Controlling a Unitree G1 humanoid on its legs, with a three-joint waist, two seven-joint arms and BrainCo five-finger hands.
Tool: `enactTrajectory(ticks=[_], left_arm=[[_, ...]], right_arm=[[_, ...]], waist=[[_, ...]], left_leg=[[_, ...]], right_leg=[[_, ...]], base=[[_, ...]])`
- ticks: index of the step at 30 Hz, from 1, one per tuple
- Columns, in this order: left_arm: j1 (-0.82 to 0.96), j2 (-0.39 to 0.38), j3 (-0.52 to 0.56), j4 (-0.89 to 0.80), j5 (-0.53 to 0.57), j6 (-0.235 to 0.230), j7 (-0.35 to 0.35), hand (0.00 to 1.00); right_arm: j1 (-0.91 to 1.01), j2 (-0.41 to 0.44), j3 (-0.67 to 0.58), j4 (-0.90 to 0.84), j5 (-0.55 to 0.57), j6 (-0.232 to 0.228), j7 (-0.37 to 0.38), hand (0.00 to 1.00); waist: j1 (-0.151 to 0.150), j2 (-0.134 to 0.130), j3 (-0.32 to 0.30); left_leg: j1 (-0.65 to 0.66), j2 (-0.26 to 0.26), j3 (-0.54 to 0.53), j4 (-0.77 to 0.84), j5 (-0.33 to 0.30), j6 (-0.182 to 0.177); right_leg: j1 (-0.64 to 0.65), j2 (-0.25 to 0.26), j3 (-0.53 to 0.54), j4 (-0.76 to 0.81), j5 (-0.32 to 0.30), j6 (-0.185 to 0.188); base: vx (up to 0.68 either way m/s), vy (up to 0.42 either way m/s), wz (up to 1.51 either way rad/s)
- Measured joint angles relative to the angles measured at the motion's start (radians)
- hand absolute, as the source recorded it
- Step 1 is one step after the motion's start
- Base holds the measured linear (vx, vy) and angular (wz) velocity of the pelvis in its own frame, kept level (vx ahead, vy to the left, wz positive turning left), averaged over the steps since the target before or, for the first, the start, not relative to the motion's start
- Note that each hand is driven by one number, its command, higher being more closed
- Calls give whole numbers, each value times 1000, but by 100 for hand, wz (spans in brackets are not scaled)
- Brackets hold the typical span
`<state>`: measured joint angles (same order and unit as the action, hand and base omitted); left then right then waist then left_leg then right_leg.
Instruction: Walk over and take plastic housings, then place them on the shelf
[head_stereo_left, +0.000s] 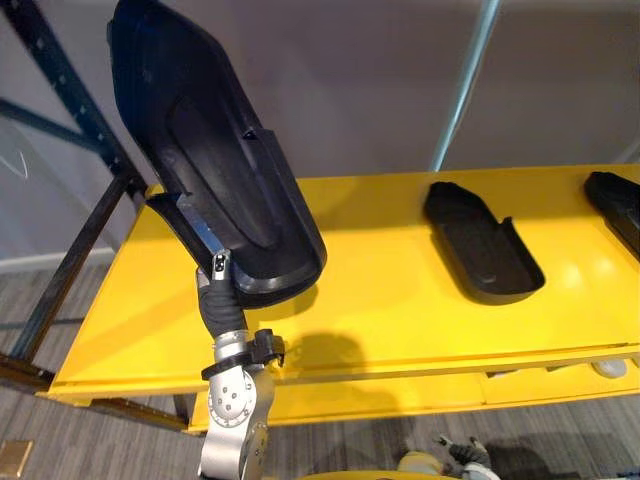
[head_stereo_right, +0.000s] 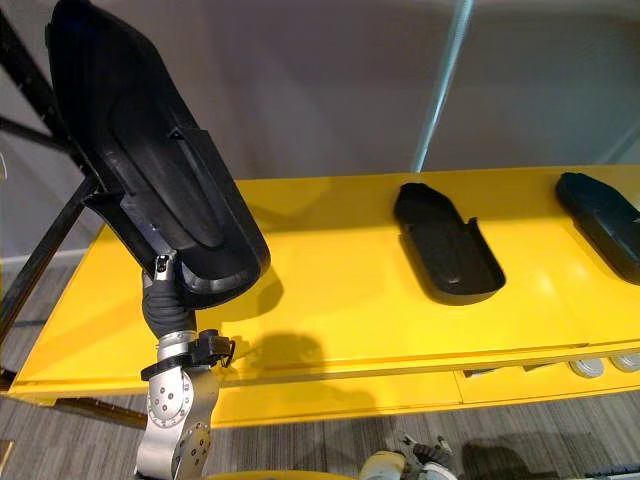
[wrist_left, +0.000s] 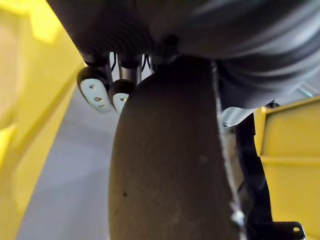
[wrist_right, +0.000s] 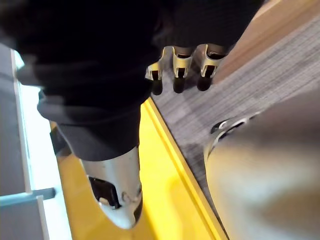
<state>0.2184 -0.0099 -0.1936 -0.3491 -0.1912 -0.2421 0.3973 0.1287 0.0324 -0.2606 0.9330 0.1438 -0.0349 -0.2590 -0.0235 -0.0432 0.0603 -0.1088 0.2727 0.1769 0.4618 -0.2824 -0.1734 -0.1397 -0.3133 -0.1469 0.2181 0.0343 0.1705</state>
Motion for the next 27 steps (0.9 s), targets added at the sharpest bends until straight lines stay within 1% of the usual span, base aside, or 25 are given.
enactTrajectory(ticks=[1,2,3,4,5,6,7,8,9,10,11,12,13,14,16,17,19,21,23,24,25,27], left_arm=[[-2,15,0,0,0,-2,0,100],[-3,35,0,-1,2,-5,-2,100],[-1,43,1,-1,2,-4,-2,100],[9,45,9,-1,3,-2,-5,100],[9,42,11,3,3,0,-5,100],[9,28,5,5,3,8,-6,100],[9,12,3,5,4,7,-7,100],[9,8,2,5,5,6,-8,100],[8,3,2,5,8,2,-11,100],[6,-7,-4,12,14,7,-20,100],[6,-6,-11,14,17,13,-26,100],[5,-6,-13,25,32,16,-35,100],[5,-8,-11,26,37,25,-47,100],[5,-7,-10,27,37,30,-48,100],[7,-8,-7,28,37,40,-48,100],[7,-8,-5,28,37,40,-48,100],[7,-8,7,29,37,40,-51,100],[7,-8,12,36,37,40,-52,100],[5,-6,17,80,38,47,-69,100],[5,-6,18,84,39,50,-70,100],[3,-6,25,96,48,64,-70,100],[-5,-4,41,117,52,78,-70,100]], right_arm=[[-6,-1,6,2,-3,0,0,0],[-17,-1,6,18,-20,0,1,0],[-25,-1,7,27,-30,0,1,0],[-56,-15,11,35,-40,5,3,0],[-58,-21,14,34,-39,12,4,0],[-39,-22,15,31,-39,14,6,0],[-17,-15,14,26,-34,13,13,0],[-9,-12,19,23,-35,13,17,0],[-4,-12,33,23,-34,13,22,0],[-4,-20,33,21,-25,11,27,0],[-3,-22,31,21,-21,8,27,0],[0,-20,22,26,-13,7,26,0],[0,-15,22,24,-8,7,26,0],[1,-13,21,23,-7,7,26,0],[7,3,0,24,-5,7,26,0],[9,7,0,25,-3,7,27,0],[11,7,-10,25,3,7,27,0],[11,7,-14,25,3,7,28,0],[13,3,-19,25,2,7,31,0],[13,2,-19,25,2,7,31,0],[14,1,-20,26,2,7,38,0],[15,1,-23,28,2,8,46,0]], waist=[[12,-1,1],[26,-14,-6],[32,-17,-8],[39,11,5],[39,11,11],[34,8,12],[38,3,10],[39,-1,7],[39,-10,0],[34,-2,-9],[29,3,-12],[22,6,-15],[23,6,-14],[21,5,-14],[19,-10,-19],[20,-10,-20],[39,-8,-23],[39,-11,-26],[38,-10,-26],[38,-10,-27],[38,-9,-28],[37,-9,-29]], left_leg=[[-30,10,4,52,-33,7],[-79,13,21,108,-74,18],[-98,13,37,119,-85,36],[-111,28,83,107,-86,63],[-109,23,88,102,-83,68],[-91,18,93,86,-69,91],[-74,-4,96,72,-64,100],[-68,-21,97,62,-63,102],[-71,-55,98,43,-59,104],[-81,-71,81,25,-46,100],[-85,-80,71,9,-32,104],[-83,-93,64,-23,-3,110],[-78,-98,57,-37,25,107],[-72,-98,52,-41,31,107],[-28,-97,44,-76,49,101],[-16,-94,44,-85,50,99],[18,-79,48,-116,59,84],[23,-77,47,-136,77,82],[53,-78,54,-190,109,79],[55,-78,55,-194,110,79],[66,-77,66,-213,120,80],[75,-77,75,-234,132,77]], right_leg=[[-9,7,1,-19,24,-11],[-39,8,-5,-43,69,-56],[-58,10,-7,-71,111,-114],[-96,34,-6,-11,82,-119],[-115,52,4,111,10,-83],[-111,105,36,296,-150,-64],[-80,168,85,362,-260,-55],[-57,195,106,353,-302,-51],[-30,226,138,302,-364,-72],[-21,236,155,253,-368,-91],[-21,239,152,231,-358,-90],[-15,237,147,205,-338,-90],[5,237,138,189,-326,-97],[16,238,130,180,-323,-99],[73,245,116,135,-314,-110],[87,245,117,123,-308,-114],[123,262,123,77,-283,-122],[132,265,122,54,-268,-122],[152,271,125,14,-234,-126],[154,272,126,10,-230,-127],[157,275,132,-5,-219,-125],[159,276,144,-24,-208,-129]], base=[[-261,308,-53],[-265,234,-67],[-335,244,-83],[-243,169,-63],[-247,186,-46],[-152,144,-20],[-125,130,-15],[-61,72,-18],[-32,68,-3],[-3,54,10],[26,37,27],[79,13,29],[99,-17,26],[136,-38,27],[118,-57,22],[101,-39,4],[88,-36,-11],[55,-32,-1],[45,-20,-2],[23,-2,-14],[4,4,-18],[-10,-3,-18]])
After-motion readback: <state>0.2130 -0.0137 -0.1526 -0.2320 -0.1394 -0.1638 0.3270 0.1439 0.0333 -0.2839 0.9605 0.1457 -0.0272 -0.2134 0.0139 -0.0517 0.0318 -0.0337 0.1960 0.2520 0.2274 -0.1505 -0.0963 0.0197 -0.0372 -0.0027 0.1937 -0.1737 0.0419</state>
